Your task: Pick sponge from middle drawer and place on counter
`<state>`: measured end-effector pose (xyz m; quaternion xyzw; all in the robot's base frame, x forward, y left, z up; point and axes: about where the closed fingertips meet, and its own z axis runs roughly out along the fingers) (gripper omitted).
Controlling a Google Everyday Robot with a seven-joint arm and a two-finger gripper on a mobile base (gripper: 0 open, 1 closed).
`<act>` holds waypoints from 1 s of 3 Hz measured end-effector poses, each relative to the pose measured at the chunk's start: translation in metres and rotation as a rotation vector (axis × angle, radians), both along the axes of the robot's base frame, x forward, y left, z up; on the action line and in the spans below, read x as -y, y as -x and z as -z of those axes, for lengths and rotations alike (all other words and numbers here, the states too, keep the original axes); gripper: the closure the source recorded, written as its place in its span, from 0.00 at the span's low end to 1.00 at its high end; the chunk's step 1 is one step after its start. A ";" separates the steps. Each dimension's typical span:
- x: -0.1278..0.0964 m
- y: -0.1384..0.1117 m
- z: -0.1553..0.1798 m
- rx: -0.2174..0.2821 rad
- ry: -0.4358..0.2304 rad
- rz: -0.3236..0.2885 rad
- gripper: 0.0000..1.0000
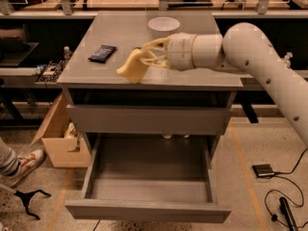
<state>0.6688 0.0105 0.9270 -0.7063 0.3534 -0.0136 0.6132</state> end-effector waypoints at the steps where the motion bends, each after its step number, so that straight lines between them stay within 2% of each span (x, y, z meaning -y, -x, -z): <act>1: -0.010 -0.031 -0.013 0.044 0.040 -0.047 1.00; 2: -0.021 -0.062 -0.009 0.019 0.090 -0.085 1.00; 3: -0.024 -0.088 0.004 -0.023 0.117 -0.079 1.00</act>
Offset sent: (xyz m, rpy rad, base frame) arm 0.1015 0.0267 0.0017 -0.1577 0.0300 0.1230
